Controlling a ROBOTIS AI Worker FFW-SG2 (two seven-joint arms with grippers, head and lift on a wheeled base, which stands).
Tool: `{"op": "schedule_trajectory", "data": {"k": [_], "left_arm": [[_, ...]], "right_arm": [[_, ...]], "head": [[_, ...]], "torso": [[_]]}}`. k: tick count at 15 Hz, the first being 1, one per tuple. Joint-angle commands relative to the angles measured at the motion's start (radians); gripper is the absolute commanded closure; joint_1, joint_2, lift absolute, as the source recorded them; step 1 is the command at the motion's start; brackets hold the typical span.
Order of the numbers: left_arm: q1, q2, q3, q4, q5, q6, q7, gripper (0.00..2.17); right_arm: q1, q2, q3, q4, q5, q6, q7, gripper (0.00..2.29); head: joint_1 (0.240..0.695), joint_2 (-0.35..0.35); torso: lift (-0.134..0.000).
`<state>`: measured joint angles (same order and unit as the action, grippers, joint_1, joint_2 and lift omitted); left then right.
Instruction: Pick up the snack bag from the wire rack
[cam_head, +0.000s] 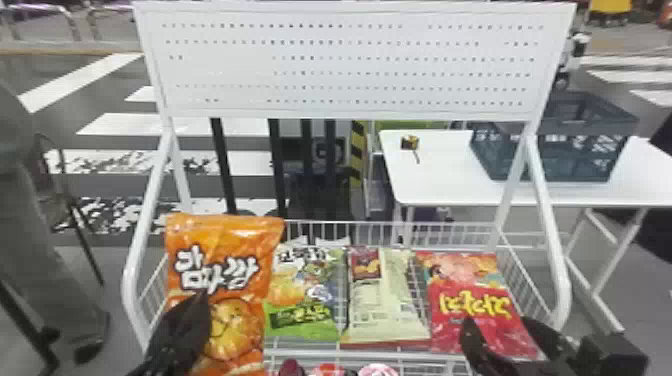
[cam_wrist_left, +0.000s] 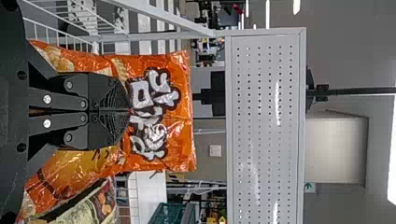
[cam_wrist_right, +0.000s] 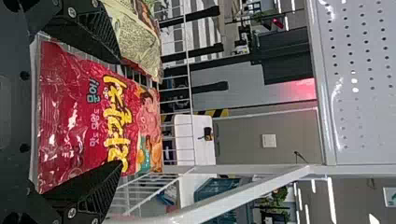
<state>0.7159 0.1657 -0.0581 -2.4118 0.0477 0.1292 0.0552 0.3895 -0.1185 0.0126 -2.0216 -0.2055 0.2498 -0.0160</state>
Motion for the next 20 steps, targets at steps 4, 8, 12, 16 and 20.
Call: {"op": "schedule_trajectory", "data": {"k": [4,8,12,16,20], "left_arm": [[-0.035,-0.003,-0.005,0.02,-0.006,0.036,0.0,1.82],[-0.046,-0.005,-0.005,0.049,-0.006,0.042,0.0,1.82],[-0.05,0.0,-0.005,0.049,-0.006,0.042,0.008,1.82],[-0.053,0.002,-0.005,0.049,-0.006,0.042,0.008,1.82],[-0.05,0.006,-0.003,0.049,-0.006,0.042,0.009,1.82]], "right_arm": [[-0.29,-0.007,0.041,0.291,0.003,0.044,-0.007,0.13],[-0.414,-0.015,0.038,0.434,0.006,0.056,-0.01,0.13],[-0.437,-0.015,0.044,0.465,0.025,0.118,-0.01,0.16],[-0.437,-0.017,0.047,0.459,0.025,0.161,-0.012,1.44],[-0.446,-0.01,0.063,0.462,0.025,0.161,-0.039,2.09]], "head": [[0.499,0.0],[0.499,0.0],[0.499,0.0],[0.499,0.0],[0.499,0.0]], "torso": [[0.0],[0.0],[0.0],[0.0],[0.0]]}}
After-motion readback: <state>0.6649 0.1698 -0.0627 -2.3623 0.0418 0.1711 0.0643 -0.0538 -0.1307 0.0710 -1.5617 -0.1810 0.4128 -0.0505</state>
